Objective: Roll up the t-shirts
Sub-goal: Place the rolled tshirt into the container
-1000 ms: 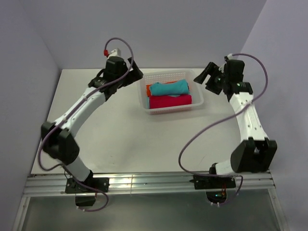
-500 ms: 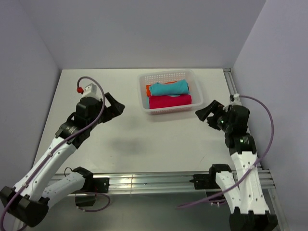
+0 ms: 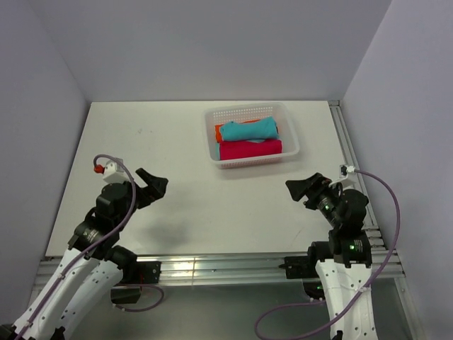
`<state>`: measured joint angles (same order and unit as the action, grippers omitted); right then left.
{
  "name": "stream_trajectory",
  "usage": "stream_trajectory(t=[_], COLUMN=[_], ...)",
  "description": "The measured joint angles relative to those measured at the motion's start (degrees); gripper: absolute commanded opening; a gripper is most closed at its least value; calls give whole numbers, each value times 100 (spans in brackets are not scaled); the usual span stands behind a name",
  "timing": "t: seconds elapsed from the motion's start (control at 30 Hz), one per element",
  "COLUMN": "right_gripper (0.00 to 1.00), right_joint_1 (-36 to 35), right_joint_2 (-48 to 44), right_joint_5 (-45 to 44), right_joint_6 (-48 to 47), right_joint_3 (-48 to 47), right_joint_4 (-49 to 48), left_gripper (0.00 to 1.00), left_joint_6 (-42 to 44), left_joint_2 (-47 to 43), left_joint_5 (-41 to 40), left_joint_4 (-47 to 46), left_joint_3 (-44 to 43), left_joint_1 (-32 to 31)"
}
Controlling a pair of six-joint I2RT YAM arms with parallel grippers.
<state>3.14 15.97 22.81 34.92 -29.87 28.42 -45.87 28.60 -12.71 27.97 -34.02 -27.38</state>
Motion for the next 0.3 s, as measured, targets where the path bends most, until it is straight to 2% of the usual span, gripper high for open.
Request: stream_trajectory(t=[0.3], right_gripper=[89], right_joint_1=[0], right_joint_2=[-424], right_joint_5=[-68], right_joint_6=[205], right_joint_3=[144], right_joint_4=[291], left_gripper=[99], left_joint_6=[-11], left_joint_2=[-422], left_joint_5=[-251], left_joint_4=[-109], left_joint_3=[96], left_joint_1=[-9])
